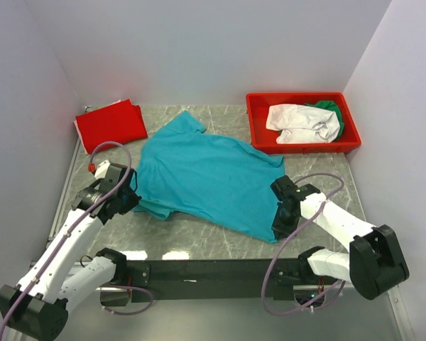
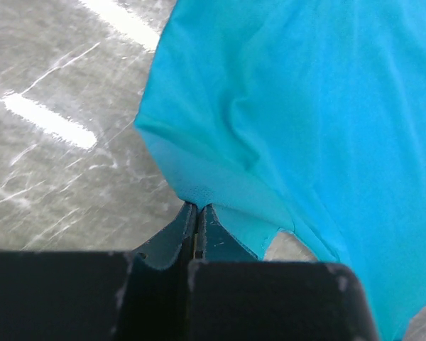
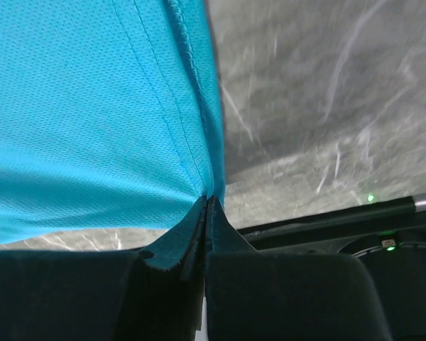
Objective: Fold and stack the t-shirts
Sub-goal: Fold the tshirt
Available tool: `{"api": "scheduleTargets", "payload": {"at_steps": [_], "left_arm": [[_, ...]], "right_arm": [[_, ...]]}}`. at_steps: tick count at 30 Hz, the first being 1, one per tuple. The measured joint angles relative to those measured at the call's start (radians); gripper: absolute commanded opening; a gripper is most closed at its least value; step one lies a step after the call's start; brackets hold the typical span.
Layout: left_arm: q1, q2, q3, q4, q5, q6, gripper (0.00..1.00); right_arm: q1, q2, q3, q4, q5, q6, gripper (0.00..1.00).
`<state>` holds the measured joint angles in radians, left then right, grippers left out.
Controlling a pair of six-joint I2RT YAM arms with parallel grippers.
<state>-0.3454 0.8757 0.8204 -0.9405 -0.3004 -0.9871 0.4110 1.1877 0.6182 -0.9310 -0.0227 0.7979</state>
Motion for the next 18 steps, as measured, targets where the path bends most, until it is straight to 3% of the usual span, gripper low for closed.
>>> {"api": "scheduleTargets", "payload": {"at_steps": [13,18], "left_arm": [[0.000,-0.158,0.000,-0.146,-0.019,-0.028,0.01],[0.000,-0.150,0.002,-0.134,-0.020,-0.014,0.01]], "right_arm": [[0.092,-0.125,-0.103,-0.007,-0.056,0.096,0.00],[0.097,-0.156,-0.096,-0.027,-0.053,0.113,0.00]]}}
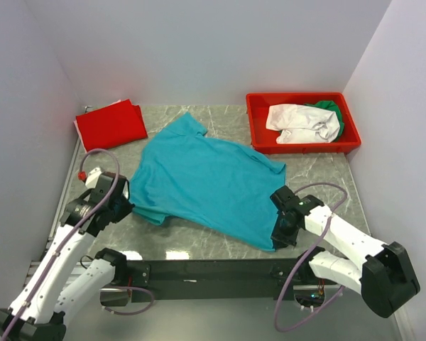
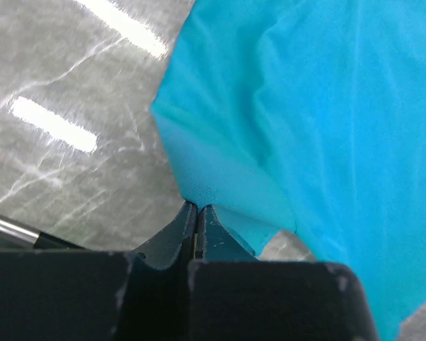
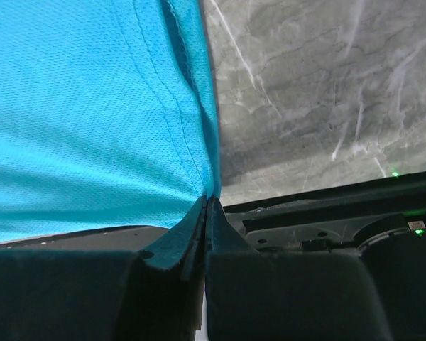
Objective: Fold and stack the t-shirts
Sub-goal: Fold the tshirt
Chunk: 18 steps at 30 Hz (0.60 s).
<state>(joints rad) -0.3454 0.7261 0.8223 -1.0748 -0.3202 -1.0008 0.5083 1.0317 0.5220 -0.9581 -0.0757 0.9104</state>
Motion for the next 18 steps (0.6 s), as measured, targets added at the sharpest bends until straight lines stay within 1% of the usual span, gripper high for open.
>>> {"api": "scheduleTargets", "payload": {"at_steps": [3,9,18], "left_arm": [[0.000,0.066,0.020,0.032,-0.003,0.031,0.01],[0.000,0.251,0.109,0.174,-0.009,0.136,0.01],[0.000,0.486,0.250,0.357,0.001,0.285,0.01]], "right_arm": [[0.000,0.007,0.030,-0.014,0.014,0.005,0.00],[-0.015,0.084,0.118,-0.006,0.035,0.004,0.00],[-0.144,0.159,0.207,0.015,0.045,-0.057,0.00]]}}
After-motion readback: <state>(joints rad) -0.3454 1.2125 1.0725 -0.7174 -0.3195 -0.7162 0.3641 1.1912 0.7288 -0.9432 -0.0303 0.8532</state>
